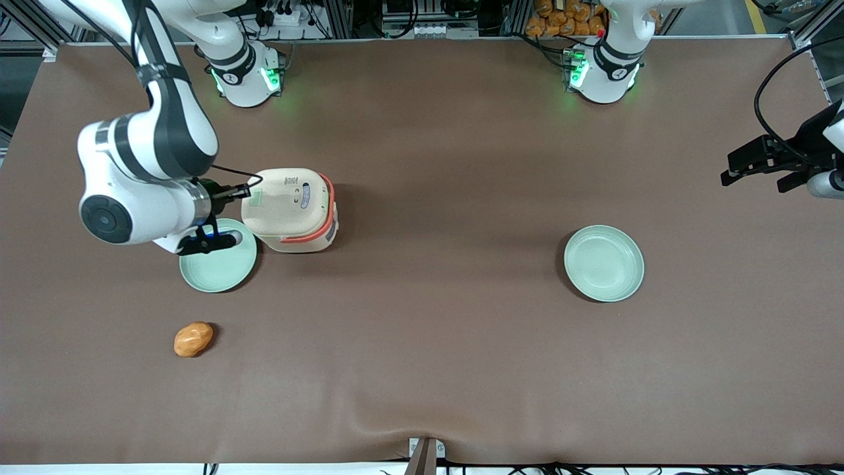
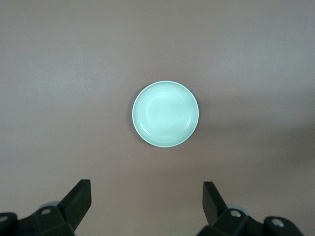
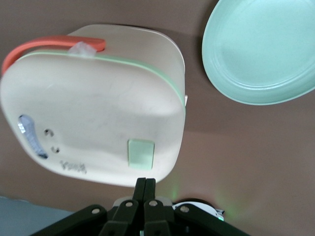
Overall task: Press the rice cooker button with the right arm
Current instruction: 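Lower the right gripper fingertips and press down on the lid button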
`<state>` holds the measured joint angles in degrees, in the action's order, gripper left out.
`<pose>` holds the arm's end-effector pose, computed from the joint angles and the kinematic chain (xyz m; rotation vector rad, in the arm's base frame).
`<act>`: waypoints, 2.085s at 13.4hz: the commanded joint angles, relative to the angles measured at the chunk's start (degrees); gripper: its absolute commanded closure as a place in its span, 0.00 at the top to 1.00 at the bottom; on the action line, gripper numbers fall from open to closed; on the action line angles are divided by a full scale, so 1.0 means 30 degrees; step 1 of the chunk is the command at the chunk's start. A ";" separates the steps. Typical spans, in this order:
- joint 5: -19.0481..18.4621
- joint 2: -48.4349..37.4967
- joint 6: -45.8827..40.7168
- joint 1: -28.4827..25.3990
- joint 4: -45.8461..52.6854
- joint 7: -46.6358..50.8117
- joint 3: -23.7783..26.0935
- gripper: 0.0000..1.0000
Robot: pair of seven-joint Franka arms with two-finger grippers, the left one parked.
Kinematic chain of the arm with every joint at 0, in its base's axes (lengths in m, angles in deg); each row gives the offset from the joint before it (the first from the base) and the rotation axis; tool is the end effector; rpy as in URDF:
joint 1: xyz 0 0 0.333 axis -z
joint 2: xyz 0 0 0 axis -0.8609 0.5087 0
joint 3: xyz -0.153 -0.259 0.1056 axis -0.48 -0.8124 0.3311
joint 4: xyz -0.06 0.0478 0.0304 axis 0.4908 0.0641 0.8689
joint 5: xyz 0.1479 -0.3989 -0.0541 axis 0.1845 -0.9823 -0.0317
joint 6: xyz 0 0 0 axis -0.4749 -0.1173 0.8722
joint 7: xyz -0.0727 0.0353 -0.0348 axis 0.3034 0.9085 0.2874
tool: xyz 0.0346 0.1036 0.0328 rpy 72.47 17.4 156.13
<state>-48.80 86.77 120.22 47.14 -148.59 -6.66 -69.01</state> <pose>0.5797 0.1271 0.3426 -2.9044 -0.2094 0.8272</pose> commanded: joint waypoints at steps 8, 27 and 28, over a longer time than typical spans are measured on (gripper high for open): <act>0.0431 0.0493 0.0392 -0.0564 -0.0433 0.0092 -0.0079 0.00; 0.0372 0.1021 0.0920 -0.0741 -0.0142 0.0062 -0.0108 0.00; 0.0372 0.0904 0.0832 -0.0741 0.0266 0.0033 -0.0108 0.00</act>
<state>-48.33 89.34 121.64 45.47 -149.14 -6.67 -68.88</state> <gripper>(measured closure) 0.991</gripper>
